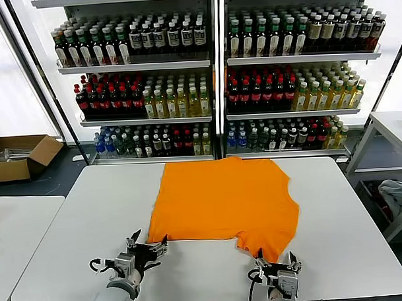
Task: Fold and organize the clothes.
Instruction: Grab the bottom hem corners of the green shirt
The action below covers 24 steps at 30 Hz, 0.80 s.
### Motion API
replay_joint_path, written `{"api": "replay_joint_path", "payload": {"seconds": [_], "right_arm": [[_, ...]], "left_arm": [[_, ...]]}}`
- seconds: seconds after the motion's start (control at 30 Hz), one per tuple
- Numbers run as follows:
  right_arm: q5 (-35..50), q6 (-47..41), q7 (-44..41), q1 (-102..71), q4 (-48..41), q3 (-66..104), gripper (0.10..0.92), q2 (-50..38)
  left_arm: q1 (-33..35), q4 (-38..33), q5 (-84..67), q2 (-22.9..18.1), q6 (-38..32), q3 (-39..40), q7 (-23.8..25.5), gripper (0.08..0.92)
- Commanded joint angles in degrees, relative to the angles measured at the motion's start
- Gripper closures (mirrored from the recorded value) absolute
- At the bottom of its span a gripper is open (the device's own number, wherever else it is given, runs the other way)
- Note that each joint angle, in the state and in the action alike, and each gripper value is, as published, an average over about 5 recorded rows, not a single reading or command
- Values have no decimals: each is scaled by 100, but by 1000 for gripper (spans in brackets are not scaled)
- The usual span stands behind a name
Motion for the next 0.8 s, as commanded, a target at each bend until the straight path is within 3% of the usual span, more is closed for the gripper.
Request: {"api": "replay_joint_path", "payload": {"seconds": [0.03,0.6,0.8], "right_arm": [[65,-36,29,57,-95,-31,373,31],[113,7,-55,-89,-65,53,858,-48],[121,12,-137,-101,26,85,919,-92]], "left_arm": [[-2,24,-12,7,11,-7,6,329],[160,19,9,-75,162,149,0,814],[197,-18,8,-116,142,149,-1,915]]}}
